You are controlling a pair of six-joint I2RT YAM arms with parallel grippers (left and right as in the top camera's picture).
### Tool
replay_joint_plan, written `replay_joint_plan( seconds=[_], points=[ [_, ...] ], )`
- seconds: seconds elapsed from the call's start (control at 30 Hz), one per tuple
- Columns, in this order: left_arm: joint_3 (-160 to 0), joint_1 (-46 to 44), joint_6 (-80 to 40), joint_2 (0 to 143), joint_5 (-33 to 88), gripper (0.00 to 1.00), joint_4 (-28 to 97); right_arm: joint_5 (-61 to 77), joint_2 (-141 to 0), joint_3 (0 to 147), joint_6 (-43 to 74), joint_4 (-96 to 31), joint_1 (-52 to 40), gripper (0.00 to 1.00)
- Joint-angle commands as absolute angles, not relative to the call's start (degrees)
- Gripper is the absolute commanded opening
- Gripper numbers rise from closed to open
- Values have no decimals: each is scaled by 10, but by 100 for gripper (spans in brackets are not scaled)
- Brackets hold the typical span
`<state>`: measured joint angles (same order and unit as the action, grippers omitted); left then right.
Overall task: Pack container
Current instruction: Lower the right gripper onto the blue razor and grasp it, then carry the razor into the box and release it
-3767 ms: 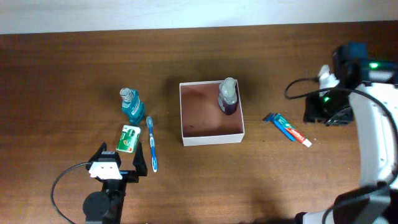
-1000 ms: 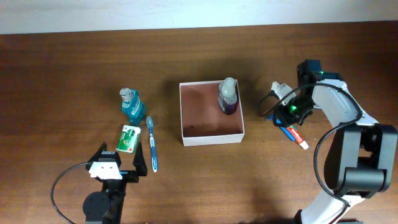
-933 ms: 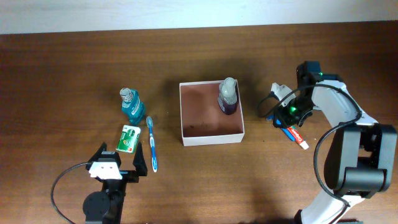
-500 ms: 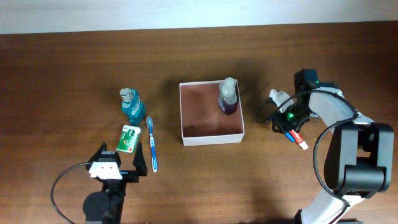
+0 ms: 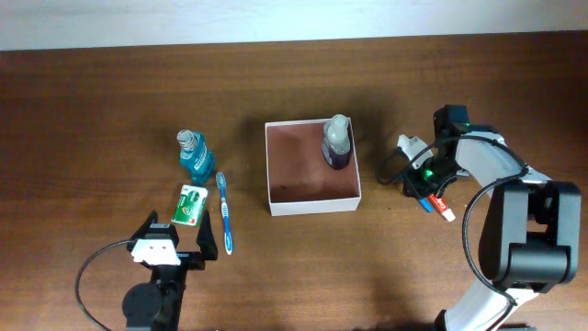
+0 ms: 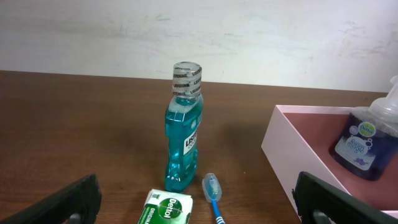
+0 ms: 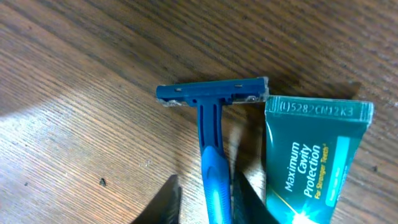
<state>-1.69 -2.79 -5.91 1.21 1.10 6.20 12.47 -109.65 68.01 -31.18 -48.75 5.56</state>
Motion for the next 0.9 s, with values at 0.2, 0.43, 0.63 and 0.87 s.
replay_joint_plan(
  seconds=[0.2, 0.43, 0.63, 0.87],
  points=[
    [-12, -25, -64, 7, 17, 99, 60, 94, -1100, 677, -249, -486, 52, 4],
    [-12, -25, -64, 7, 17, 100, 60, 95, -1100, 739, -158, -553, 48, 4],
    [-12, -25, -64, 7, 17, 100, 60, 98, -1100, 840, -94, -664, 0, 4],
    [-12, -25, -64, 7, 18, 99, 60, 101, -1100, 925, -81, -753, -73, 4]
  ],
)
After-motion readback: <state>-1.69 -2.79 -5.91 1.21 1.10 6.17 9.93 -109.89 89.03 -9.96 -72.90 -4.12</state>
